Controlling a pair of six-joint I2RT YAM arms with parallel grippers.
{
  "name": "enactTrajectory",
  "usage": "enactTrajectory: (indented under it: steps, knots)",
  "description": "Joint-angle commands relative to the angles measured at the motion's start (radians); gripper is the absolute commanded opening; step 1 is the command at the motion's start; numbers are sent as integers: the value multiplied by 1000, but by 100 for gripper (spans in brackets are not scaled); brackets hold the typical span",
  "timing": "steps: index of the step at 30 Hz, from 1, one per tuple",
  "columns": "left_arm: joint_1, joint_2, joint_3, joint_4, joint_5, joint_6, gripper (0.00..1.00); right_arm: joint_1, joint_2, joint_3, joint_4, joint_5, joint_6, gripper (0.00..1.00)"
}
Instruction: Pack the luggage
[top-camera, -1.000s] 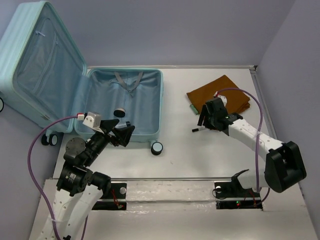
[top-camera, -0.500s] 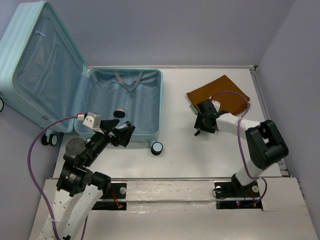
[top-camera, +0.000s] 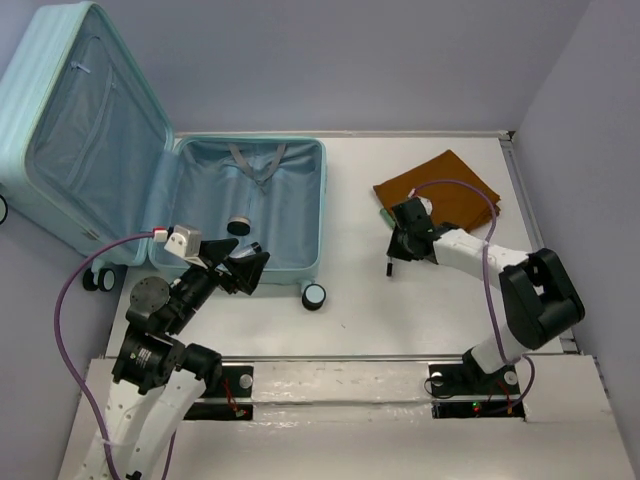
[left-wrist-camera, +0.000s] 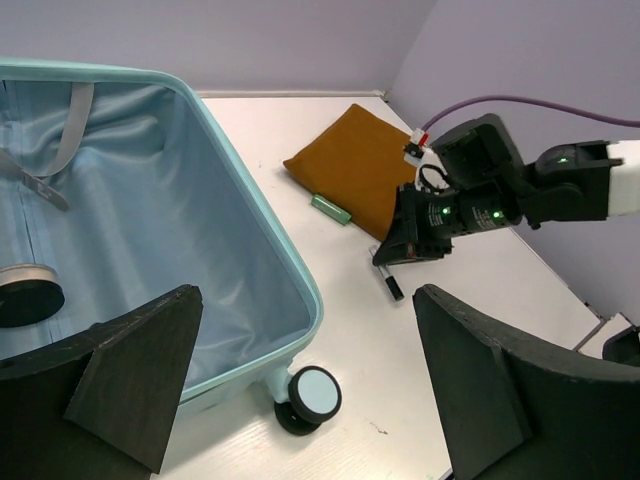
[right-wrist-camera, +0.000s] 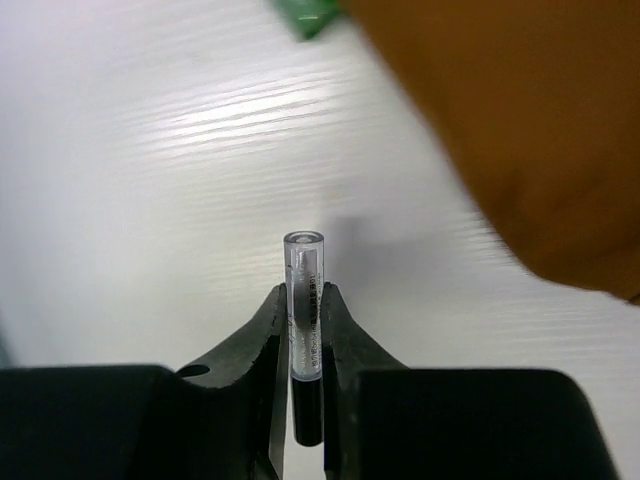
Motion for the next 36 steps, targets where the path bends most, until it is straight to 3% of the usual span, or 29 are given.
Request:
enactTrajectory:
  steps: [1,3,7,8,9,10,11,12,15,16,18,20,26,36]
  knots:
    - [-5,0,-5,48,12,2,99,121,-123,166,115,-172,-68,7]
    - [-5,1,-5,50,10,3,99,187,-68,274,118,-255,-74,7]
    - [-4,4,-7,50,5,2,99,316,96,640,120,-321,-108,10]
    - [-2,6,-7,50,2,3,99,316,127,685,118,-341,-105,20]
    - [-4,8,-7,47,1,2,99,316,149,717,114,-372,-106,51]
    - [-4,11,-5,45,-1,2,99,316,179,757,98,-369,-117,67]
    - [-4,11,-7,47,-4,2,99,316,184,763,76,-318,-155,78]
    - [-4,9,-7,47,-2,0,99,305,183,756,56,-288,-171,83]
    - [-4,6,-7,45,-1,0,99,207,129,614,37,-282,-218,79]
    - [-4,6,-7,48,7,2,99,134,114,574,35,-262,-227,69]
    - [-2,9,-7,50,12,3,99,60,89,488,6,-243,-270,58]
    - [-2,15,-7,51,19,2,99,-6,124,480,-40,-179,-336,51]
    - [-2,23,-7,52,16,5,99,-15,275,585,-166,-27,-470,39]
    - [-2,26,-7,51,13,3,99,-46,420,650,-205,57,-516,36]
